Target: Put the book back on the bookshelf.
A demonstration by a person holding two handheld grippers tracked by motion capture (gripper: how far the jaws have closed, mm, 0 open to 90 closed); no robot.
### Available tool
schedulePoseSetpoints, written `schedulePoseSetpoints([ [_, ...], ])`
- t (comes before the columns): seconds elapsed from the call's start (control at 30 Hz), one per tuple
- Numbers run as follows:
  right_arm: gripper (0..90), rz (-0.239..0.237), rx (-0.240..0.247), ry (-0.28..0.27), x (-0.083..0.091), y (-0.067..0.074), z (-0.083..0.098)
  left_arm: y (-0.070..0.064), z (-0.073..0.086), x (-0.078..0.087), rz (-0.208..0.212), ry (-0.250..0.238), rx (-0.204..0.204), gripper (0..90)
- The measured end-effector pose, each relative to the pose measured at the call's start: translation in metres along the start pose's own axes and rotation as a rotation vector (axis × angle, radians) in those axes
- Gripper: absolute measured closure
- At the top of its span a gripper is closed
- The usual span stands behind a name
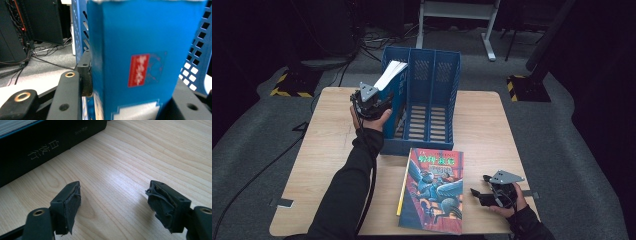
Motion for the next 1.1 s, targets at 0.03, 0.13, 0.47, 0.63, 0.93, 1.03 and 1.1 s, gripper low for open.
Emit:
schedulePoseSetpoints([
  [0.03,26.4,0.0,0.0,0.0,0.0,0.0,0.0,0.0,0.001,0.001,-0.001,0.001,-0.003,55.1],
  [0.13,26.5,0.0,0.0,0.0,0.0,0.0,0.0,0.0,0.005,0.007,0.011,-0.006,-0.013,52.9],
  [0.47,26.4,0.0,-0.001,0.0,0.0,0.0,0.0,-0.002,0.022,0.027,0.068,0.013,-0.117,48.4],
  [0.63,26.4,0.0,-0.001,0.0,0.0,0.0,0.0,0.002,0.045,0.03,0.107,0.089,-0.192,43.1],
  [0.93,26.4,0.0,-0.002,0.0,0.0,0.0,0.0,0.007,0.08,0.02,0.126,0.242,-0.301,46.7],
  [1.03,26.4,0.0,-0.002,0.0,0.0,0.0,0.0,0.007,0.082,0.017,0.124,0.256,-0.3,46.7],
  [1.1,26.4,0.001,-0.002,0.0,0.0,0.0,0.0,0.006,0.082,0.013,0.119,0.264,-0.29,46.4],
])
Point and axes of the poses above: each handheld gripper's, and its own axes: x roughly backward along the jaws, z roughly out of its underside, y roughly to its left, the point moved 7 cm from there along -x, roughly forward along the jaws, and after that the axes turned 12 degrees about y, right-handed, at the moved point
